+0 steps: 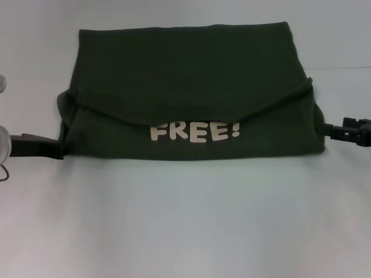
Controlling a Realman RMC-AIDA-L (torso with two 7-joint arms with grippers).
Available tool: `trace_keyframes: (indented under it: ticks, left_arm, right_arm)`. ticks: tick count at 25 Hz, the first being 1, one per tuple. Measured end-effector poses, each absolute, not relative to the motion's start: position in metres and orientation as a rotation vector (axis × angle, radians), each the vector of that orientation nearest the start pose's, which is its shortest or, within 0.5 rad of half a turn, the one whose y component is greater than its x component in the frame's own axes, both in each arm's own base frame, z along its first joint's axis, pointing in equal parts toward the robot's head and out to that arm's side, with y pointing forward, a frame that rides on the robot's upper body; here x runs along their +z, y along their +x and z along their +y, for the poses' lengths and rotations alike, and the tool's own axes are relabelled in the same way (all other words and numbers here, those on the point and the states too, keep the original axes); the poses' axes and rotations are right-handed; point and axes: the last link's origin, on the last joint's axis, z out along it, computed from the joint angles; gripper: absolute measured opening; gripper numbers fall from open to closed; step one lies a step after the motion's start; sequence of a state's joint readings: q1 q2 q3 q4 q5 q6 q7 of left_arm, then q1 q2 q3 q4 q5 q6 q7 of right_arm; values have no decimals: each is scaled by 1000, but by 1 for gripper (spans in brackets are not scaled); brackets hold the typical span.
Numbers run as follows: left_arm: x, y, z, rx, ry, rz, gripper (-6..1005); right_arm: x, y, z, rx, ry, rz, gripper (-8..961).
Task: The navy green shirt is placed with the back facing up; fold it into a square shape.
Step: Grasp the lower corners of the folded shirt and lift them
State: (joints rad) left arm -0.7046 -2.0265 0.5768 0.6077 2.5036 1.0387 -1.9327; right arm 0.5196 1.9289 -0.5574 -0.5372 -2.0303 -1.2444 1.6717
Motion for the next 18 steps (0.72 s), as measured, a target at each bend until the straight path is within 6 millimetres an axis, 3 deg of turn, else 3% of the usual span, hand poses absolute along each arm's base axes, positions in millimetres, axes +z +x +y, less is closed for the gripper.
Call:
trace_keyframes:
  ticks: [18]
  left_arm:
    - [23, -311, 407, -91, -2262, -1146, 44]
  right_arm:
    - [47, 335, 377, 339, -2276, 1162, 932]
